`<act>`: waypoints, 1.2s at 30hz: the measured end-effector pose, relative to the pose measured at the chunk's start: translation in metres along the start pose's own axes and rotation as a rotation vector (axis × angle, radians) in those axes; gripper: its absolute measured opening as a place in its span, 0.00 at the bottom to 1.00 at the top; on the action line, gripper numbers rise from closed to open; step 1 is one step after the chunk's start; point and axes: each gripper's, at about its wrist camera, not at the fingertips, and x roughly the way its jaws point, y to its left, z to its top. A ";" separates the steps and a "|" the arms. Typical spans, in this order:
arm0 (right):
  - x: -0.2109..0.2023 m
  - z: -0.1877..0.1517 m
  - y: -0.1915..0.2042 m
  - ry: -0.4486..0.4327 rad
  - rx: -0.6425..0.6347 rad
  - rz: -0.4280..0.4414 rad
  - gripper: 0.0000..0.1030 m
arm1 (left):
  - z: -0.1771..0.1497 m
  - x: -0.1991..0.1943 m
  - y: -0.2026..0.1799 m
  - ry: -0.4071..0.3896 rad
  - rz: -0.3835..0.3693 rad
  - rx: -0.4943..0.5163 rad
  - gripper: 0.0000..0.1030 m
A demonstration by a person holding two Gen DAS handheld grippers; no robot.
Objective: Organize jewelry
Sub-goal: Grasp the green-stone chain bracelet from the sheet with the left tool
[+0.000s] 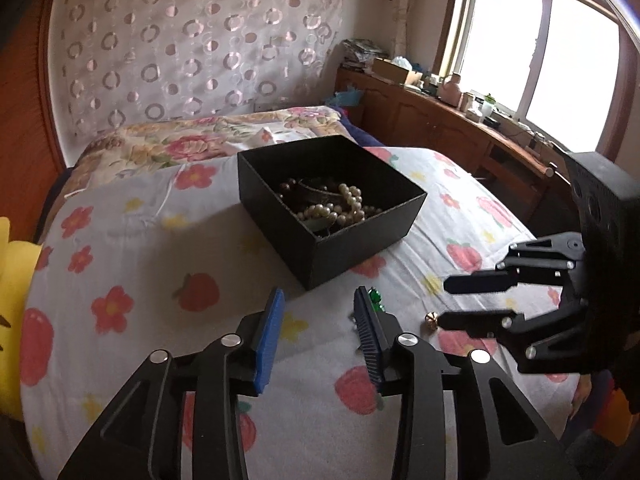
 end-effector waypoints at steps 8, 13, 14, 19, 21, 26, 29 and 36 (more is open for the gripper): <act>0.013 -0.011 0.009 0.043 -0.031 -0.025 0.20 | -0.004 0.007 -0.003 0.024 0.014 -0.003 0.40; 0.013 -0.011 0.007 0.033 -0.037 -0.032 0.16 | -0.007 0.009 -0.005 0.029 0.017 0.002 0.40; 0.012 -0.012 0.007 0.030 -0.042 -0.035 0.15 | -0.007 0.010 -0.005 0.031 0.019 0.004 0.40; 0.011 -0.013 0.003 0.019 -0.027 -0.035 0.15 | -0.009 0.013 -0.007 0.039 0.020 0.004 0.47; 0.007 -0.015 0.000 0.013 -0.018 -0.037 0.15 | -0.011 0.015 -0.009 0.046 0.018 0.007 0.48; -0.007 -0.016 -0.008 -0.019 0.004 -0.049 0.15 | -0.014 0.019 -0.018 0.065 0.001 0.024 0.48; -0.014 -0.016 -0.013 -0.033 0.016 -0.056 0.15 | -0.015 0.022 -0.024 0.075 -0.005 0.044 0.48; -0.021 -0.015 -0.019 -0.054 0.030 -0.051 0.15 | -0.015 0.037 -0.028 0.126 -0.021 0.049 0.21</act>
